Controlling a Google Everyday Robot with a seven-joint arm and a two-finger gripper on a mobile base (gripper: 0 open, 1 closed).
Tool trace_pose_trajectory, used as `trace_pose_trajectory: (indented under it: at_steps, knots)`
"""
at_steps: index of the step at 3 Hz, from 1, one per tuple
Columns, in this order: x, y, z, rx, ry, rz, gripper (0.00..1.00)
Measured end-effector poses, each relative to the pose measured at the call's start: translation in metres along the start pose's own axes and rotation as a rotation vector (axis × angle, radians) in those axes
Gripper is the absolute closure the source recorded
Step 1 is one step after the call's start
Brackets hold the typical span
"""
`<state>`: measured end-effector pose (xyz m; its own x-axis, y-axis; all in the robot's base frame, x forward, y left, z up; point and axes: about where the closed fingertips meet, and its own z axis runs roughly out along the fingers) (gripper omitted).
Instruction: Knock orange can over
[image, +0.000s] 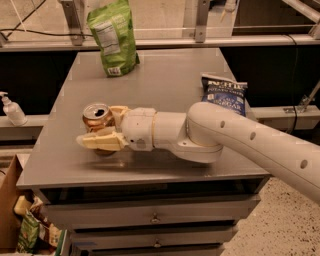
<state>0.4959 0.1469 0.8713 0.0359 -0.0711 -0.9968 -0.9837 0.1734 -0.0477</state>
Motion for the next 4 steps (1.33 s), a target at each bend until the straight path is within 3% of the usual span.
trace_pose_trajectory:
  at_steps: [1, 2, 3, 4]
  knots:
    - [-0.001, 0.0, 0.002, 0.002, 0.008, 0.006, 0.61]
    - [-0.018, -0.01, 0.0, -0.019, 0.056, -0.016, 0.85]
    - [-0.042, -0.028, -0.005, -0.063, 0.144, -0.054, 1.0]
    - [-0.057, -0.05, -0.013, -0.122, 0.287, -0.092, 1.0]
